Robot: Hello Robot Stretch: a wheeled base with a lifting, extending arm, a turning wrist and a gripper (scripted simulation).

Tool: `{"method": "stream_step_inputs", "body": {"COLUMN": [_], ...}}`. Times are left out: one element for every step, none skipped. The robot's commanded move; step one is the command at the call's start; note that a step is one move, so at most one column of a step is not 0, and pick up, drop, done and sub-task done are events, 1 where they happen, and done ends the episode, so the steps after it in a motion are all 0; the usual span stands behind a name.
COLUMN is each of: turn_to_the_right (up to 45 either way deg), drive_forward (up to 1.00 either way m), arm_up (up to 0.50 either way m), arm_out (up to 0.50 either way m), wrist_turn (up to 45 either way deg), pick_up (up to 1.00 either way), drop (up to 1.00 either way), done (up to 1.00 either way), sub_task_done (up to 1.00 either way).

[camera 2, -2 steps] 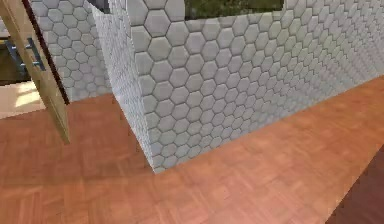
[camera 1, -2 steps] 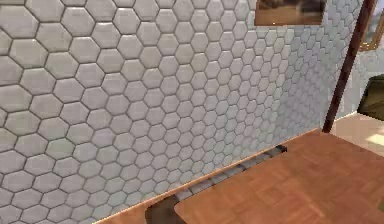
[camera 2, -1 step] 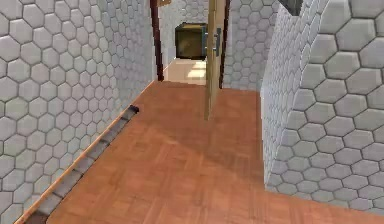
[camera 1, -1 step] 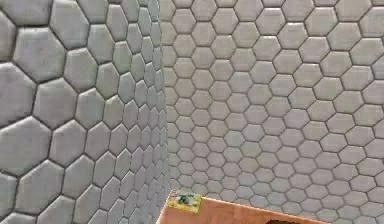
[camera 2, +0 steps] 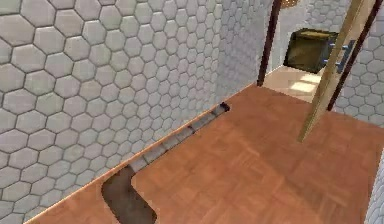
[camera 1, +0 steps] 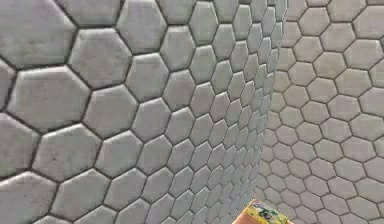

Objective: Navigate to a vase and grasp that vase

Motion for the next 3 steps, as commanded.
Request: {"method": "stream_step_inputs", "body": {"turn_to_the_right": [0.0, 45.0, 45.0], "drive_forward": [0.2, 0.0, 0.0], "arm_up": [0.0, 0.0, 0.0], "arm_out": [0.0, 0.0, 0.0], "wrist_turn": [0.0, 0.0, 0.0], "pick_up": [0.0, 0.0, 0.0], "drop": [0.0, 0.0, 0.0], "done": [0.0, 0.0, 0.0], "sub_task_done": [0.0, 0.0, 0.0]}}
